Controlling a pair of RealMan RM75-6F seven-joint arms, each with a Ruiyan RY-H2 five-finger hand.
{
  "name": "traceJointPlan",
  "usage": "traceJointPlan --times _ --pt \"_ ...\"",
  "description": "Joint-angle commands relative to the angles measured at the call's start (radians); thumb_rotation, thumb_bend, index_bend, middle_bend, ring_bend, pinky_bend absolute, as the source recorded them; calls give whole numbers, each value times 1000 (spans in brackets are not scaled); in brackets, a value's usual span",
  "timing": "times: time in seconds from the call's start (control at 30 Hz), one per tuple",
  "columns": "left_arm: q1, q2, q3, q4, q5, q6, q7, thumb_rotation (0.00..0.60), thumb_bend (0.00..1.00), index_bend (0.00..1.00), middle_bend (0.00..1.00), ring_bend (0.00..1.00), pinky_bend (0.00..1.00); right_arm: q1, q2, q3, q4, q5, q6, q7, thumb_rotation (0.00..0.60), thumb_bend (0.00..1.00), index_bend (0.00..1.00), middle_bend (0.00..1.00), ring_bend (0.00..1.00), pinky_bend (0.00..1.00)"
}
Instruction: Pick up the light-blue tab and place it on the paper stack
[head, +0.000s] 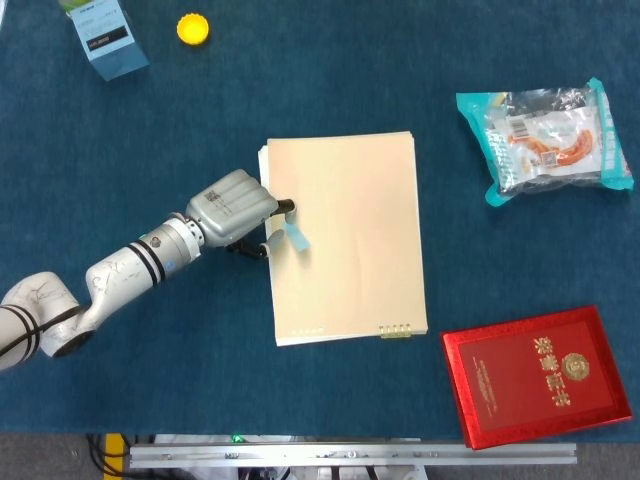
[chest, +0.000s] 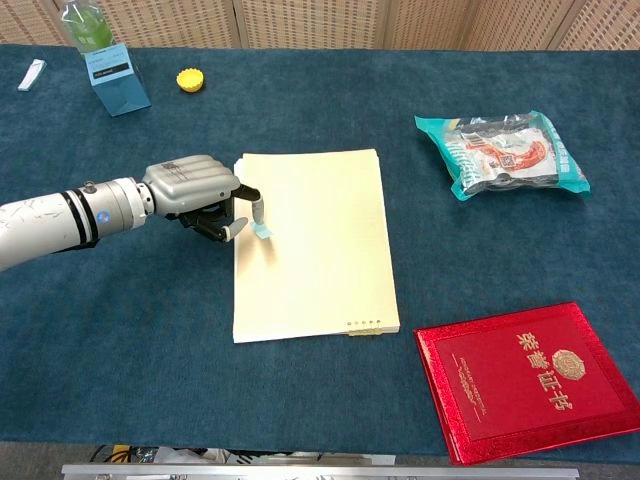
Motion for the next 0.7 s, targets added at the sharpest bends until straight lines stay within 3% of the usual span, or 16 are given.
traceJointPlan --times 0.03,0.7 --pt "0 -5 1 7 -3 -5 2 322 559 340 922 922 778 -2 1 0 1 0 1 2 600 125 164 380 371 463" --pt "10 11 5 -6 -8 -8 14 332 559 340 922 922 778 -3 -1 2 5 -8 8 9 600 125 164 380 372 463"
